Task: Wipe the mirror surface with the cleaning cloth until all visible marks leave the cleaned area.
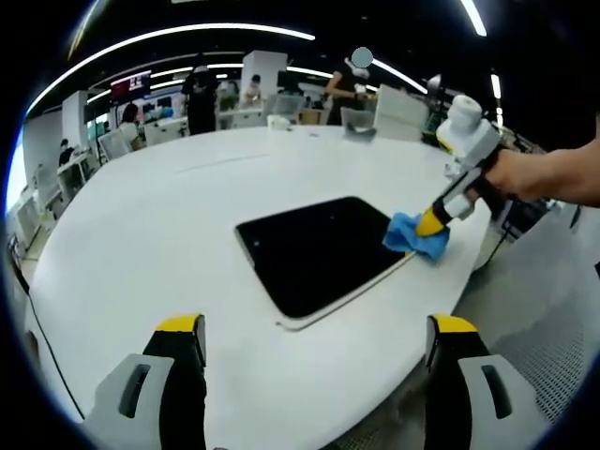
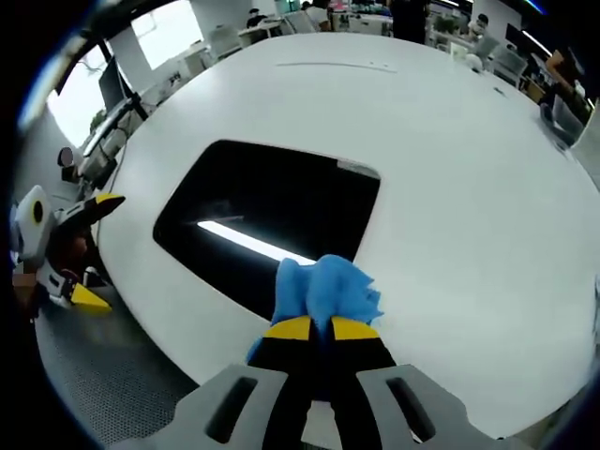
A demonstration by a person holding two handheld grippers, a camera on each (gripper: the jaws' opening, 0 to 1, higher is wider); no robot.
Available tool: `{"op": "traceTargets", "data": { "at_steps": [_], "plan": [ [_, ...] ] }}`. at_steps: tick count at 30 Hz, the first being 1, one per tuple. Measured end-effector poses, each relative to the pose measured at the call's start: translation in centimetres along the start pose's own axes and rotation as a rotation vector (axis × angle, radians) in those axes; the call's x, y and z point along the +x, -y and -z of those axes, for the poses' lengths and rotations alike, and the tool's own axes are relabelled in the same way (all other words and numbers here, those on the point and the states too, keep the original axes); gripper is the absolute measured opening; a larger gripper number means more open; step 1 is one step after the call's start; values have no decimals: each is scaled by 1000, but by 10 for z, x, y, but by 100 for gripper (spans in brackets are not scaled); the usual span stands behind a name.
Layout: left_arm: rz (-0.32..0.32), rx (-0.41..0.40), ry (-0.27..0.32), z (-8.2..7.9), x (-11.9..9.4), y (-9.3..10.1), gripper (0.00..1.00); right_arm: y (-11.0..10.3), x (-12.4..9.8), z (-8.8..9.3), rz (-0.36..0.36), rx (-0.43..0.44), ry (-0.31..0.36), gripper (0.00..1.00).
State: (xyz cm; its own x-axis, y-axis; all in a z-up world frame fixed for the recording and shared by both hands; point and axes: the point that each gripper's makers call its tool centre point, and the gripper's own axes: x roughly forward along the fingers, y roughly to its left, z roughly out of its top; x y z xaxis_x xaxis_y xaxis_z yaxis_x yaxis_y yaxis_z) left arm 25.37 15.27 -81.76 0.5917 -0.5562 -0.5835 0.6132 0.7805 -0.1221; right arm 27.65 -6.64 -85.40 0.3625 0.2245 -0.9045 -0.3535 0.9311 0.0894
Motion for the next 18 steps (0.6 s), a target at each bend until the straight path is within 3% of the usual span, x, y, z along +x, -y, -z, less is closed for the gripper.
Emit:
{"op": "traceTargets", "data": {
  "at_steps": [18],
  "plan": [
    [-2,9,2,-1,0,0,98,-4,0,-1,20,-2,-2,0]
  ]
}}
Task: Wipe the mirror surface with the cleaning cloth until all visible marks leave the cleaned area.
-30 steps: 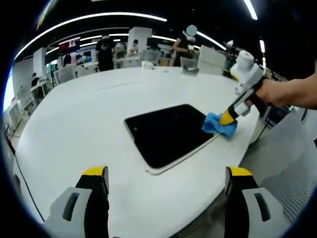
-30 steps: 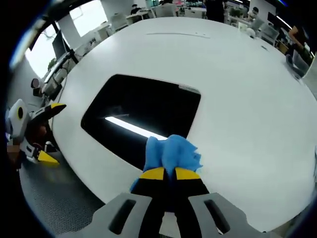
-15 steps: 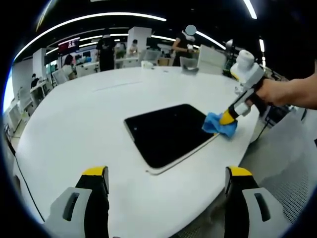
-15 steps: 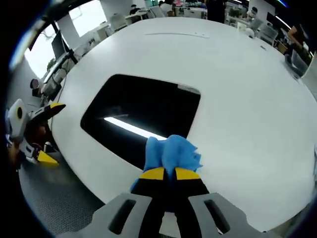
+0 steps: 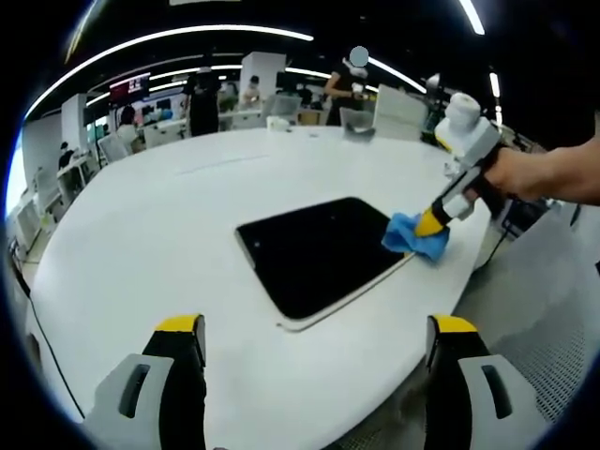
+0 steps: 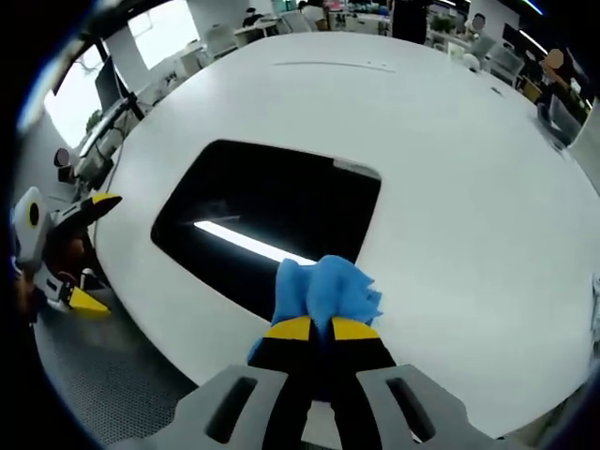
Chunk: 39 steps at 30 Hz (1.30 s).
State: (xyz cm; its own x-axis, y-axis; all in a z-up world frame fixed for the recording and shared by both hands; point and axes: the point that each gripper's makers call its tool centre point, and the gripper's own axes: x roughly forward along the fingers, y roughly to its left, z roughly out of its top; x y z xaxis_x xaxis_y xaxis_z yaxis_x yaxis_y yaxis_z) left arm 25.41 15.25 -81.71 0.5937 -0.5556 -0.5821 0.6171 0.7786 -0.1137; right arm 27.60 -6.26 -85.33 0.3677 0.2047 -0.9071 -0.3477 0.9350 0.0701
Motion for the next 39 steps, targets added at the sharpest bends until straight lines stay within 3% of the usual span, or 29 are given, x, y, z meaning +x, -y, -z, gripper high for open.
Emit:
{"op": "traceTargets", "data": {
  "at_steps": [39],
  "plan": [
    [3,-27,28,-4,-1,0,99,-36,8,-10,-25,2,-9,0]
  ]
}}
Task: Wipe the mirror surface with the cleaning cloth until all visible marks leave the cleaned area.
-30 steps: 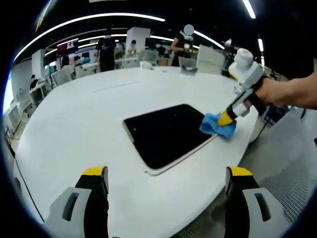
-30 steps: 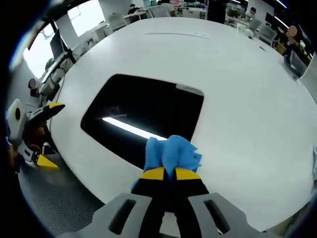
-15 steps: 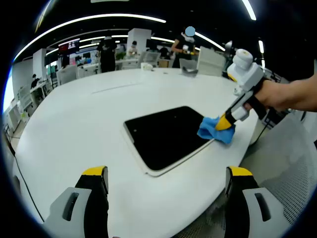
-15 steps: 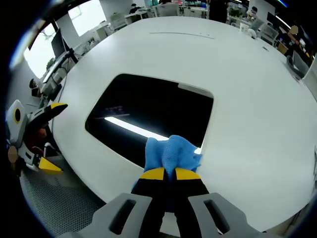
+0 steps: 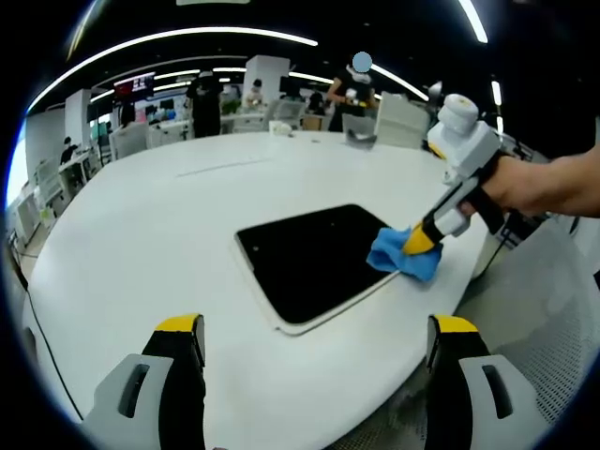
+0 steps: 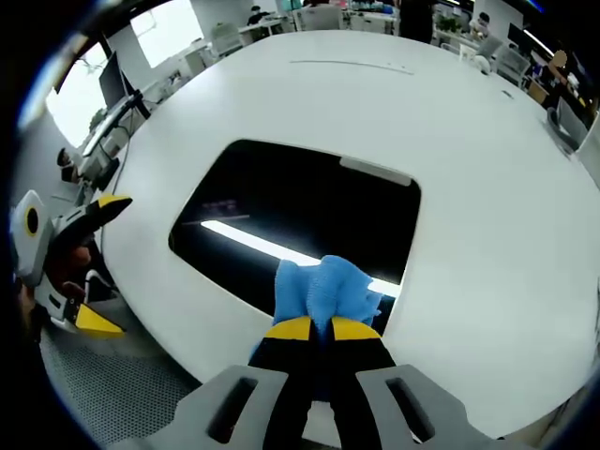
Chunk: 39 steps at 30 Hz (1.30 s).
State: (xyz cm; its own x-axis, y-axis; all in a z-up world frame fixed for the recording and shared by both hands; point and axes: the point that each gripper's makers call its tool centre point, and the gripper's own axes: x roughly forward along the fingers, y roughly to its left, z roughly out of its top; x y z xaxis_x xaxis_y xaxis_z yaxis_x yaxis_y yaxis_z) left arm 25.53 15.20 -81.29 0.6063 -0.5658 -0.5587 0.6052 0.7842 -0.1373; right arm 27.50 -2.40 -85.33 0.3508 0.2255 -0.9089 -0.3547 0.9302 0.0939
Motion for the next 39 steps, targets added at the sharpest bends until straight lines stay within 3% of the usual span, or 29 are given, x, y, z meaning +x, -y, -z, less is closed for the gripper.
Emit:
{"op": "traceTargets", "data": {
  "at_steps": [39],
  "plan": [
    [16,8,-14,2,1,3,99,-50,14,-20,-38,-38,-6,0]
  ]
}}
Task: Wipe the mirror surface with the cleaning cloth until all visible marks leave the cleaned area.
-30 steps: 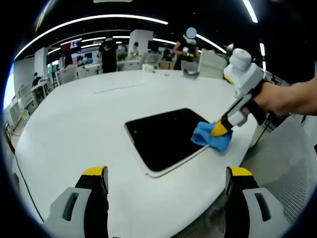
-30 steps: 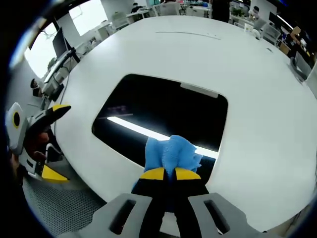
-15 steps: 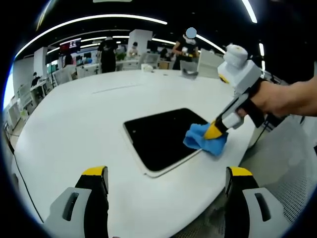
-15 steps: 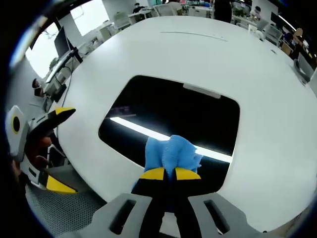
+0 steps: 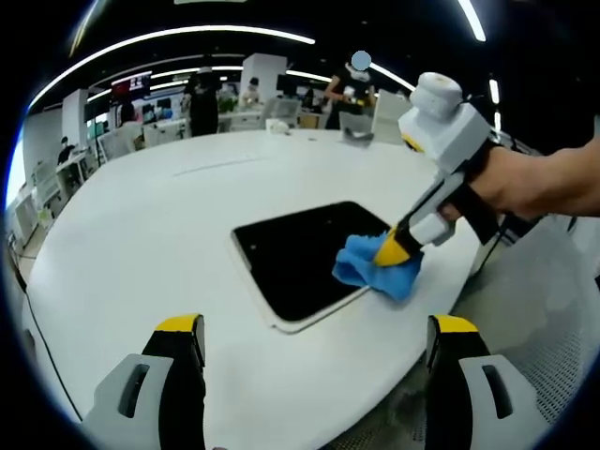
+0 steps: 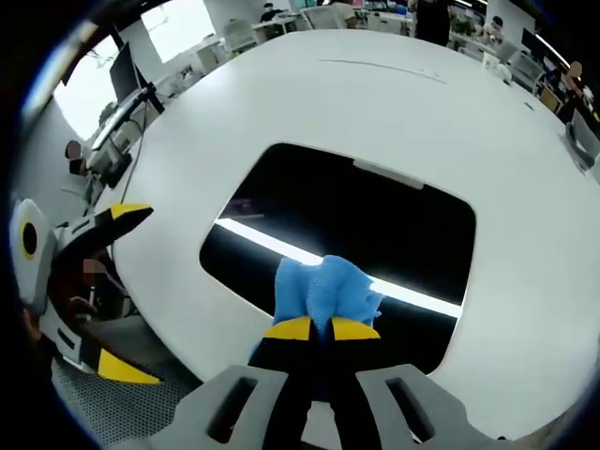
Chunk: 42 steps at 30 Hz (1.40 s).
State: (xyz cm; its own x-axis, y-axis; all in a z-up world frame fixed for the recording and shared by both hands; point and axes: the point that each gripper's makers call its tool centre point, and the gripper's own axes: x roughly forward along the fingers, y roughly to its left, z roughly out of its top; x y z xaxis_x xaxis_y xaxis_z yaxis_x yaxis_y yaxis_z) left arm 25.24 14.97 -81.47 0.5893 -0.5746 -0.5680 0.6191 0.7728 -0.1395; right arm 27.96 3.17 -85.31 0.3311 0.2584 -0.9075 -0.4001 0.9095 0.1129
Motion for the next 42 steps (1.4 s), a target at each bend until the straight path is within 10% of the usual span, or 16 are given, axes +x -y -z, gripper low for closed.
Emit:
{"op": "traceTargets", "data": {
  "at_steps": [42],
  "plan": [
    [-1,9,-5,1,0,0,99,-57,17,-24,-51,-51,-9,0]
  ]
}}
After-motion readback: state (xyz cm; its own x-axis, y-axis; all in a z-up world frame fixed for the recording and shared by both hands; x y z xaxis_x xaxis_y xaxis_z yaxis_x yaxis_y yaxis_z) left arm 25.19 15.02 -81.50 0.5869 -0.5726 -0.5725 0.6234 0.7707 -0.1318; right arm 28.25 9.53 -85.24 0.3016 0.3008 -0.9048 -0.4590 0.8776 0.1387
